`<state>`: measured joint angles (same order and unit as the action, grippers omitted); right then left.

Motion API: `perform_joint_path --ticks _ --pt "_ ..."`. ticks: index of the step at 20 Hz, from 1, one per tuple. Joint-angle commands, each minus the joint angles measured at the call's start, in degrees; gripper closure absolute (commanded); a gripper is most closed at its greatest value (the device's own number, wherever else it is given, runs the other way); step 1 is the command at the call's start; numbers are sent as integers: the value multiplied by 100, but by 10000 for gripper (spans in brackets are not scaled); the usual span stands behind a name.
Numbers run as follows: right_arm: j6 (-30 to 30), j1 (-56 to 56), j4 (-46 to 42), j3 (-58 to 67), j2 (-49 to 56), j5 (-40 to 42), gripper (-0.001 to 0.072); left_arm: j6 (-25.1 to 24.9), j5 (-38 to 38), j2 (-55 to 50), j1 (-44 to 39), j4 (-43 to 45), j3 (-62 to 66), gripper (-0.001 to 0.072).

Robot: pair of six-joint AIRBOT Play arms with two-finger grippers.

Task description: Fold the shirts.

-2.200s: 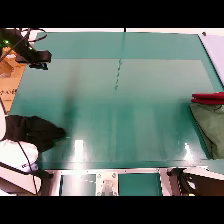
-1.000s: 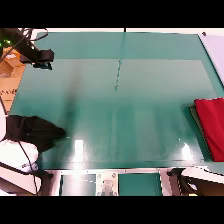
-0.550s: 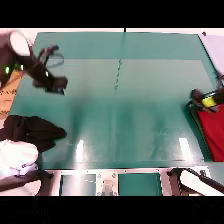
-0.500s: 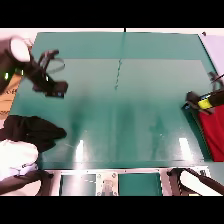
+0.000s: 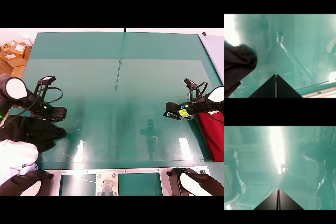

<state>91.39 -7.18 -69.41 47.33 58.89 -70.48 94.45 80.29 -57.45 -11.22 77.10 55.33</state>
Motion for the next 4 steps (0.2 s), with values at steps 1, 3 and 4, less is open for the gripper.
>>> perform_joint_path --ticks 1,3,4 --pt "2 66 42 -35 -20 42 697 22 -94 68 -7 4 -92 687" --pt "4 66 42 -35 -20 42 697 22 -94 68 -7 2 -92 687" --pt "4 66 42 -35 -20 39 697 20 -94 66 -7 4 -92 687"
